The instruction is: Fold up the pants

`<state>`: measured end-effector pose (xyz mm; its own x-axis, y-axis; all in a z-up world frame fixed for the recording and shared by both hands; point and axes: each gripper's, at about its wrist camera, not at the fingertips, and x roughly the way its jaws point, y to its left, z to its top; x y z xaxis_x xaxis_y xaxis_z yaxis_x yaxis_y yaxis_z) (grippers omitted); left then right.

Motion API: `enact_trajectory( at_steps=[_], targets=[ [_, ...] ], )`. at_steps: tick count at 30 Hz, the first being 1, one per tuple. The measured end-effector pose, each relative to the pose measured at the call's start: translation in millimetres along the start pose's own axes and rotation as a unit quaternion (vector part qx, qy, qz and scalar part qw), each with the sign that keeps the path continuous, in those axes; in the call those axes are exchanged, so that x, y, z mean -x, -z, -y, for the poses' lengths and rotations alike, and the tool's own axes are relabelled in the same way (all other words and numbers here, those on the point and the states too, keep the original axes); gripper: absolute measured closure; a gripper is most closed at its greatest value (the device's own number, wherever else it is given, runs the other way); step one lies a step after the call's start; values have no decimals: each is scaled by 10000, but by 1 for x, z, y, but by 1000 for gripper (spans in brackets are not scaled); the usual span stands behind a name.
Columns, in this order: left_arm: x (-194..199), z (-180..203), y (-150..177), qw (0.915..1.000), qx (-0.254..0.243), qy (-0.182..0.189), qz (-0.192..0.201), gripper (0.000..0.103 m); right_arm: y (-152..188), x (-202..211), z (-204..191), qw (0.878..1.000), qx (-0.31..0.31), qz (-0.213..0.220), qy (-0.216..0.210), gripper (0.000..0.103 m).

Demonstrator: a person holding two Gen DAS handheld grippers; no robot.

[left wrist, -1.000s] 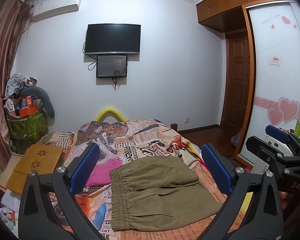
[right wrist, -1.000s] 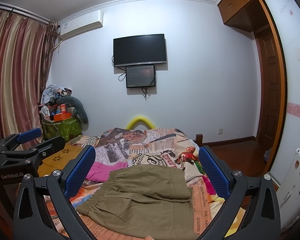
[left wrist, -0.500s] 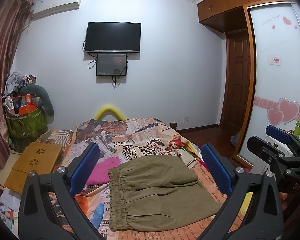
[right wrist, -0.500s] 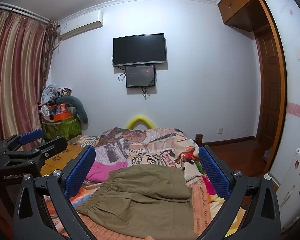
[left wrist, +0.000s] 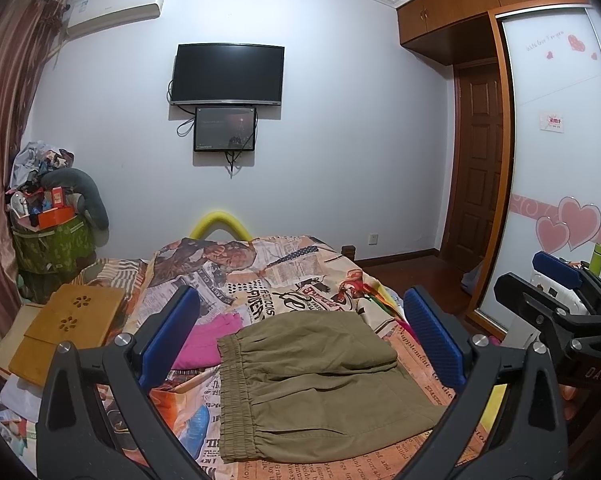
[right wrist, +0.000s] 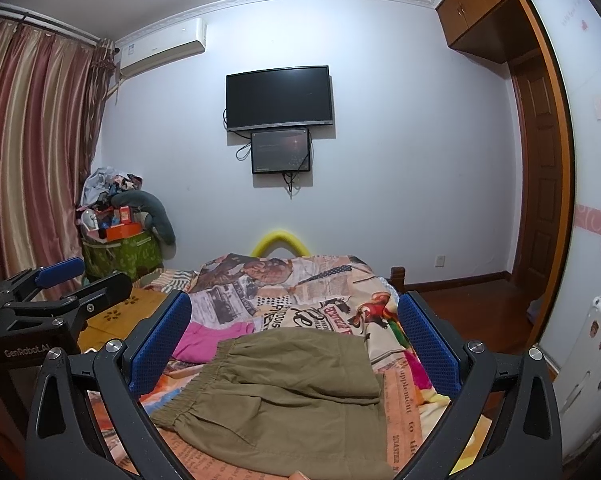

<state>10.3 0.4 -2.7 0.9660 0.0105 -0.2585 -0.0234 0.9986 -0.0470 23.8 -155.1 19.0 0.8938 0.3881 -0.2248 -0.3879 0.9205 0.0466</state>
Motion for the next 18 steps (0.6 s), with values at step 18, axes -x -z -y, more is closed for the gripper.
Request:
enact_trajectory(
  at_steps=[18],
  targets=[
    [-24, -2, 2, 9997, -58, 50, -228, 0, 9, -15, 15, 9997, -124, -170, 128, 0]
  ],
)
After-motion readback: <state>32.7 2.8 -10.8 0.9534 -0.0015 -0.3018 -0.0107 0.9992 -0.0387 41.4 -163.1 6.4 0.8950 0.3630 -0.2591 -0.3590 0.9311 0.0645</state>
